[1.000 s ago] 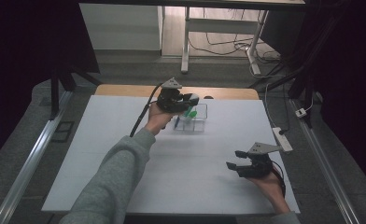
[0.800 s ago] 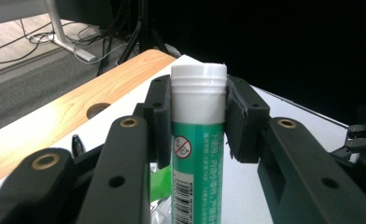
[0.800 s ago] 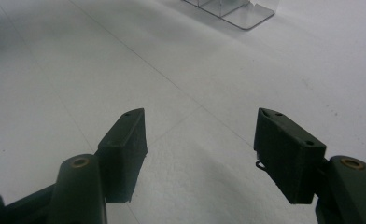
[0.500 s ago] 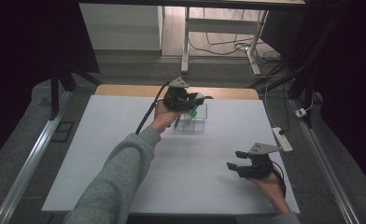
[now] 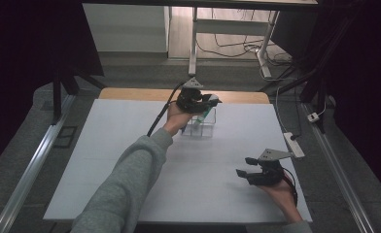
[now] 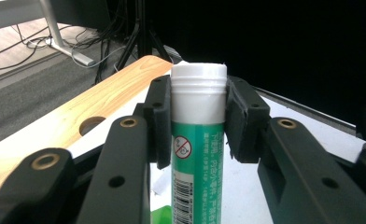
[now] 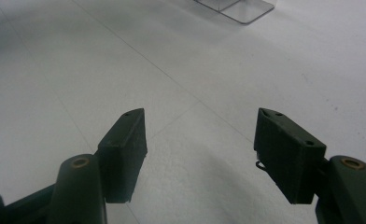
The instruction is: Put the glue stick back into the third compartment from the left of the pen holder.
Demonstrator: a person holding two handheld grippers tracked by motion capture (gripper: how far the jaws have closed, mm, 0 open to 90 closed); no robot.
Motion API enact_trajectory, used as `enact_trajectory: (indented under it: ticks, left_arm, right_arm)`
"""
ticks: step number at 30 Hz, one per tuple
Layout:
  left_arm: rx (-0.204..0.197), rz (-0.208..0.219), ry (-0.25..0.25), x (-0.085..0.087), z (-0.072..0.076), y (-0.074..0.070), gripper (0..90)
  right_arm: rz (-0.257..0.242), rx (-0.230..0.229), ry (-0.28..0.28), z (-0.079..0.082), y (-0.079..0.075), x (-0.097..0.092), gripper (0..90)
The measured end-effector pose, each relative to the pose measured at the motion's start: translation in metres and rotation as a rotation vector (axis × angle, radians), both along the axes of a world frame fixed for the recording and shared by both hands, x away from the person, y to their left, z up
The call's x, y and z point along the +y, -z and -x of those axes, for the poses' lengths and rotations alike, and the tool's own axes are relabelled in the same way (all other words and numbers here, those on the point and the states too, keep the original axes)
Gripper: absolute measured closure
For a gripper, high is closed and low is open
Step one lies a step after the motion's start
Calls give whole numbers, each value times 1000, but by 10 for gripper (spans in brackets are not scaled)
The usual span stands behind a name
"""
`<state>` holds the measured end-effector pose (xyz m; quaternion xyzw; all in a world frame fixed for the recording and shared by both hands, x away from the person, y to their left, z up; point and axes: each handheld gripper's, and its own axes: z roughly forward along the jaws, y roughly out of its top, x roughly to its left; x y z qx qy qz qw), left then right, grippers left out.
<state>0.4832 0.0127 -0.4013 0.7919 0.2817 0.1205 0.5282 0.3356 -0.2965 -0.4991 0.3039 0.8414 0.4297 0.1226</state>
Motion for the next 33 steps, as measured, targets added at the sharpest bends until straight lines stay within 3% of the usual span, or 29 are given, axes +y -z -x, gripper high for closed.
enact_trajectory:
  ticks: [14,21,33]
  left_arm:
    - [20,35,-17,-13,-25,6,641]
    - [12,21,-22,-21,-35,10,641]
    - [37,19,-28,-23,-45,22,639]
  right_arm:
    - [2,10,4,-1,3,-1,340]
    - [4,10,2,-1,3,-1,340]
    - [6,23,-4,-3,6,-2,339]
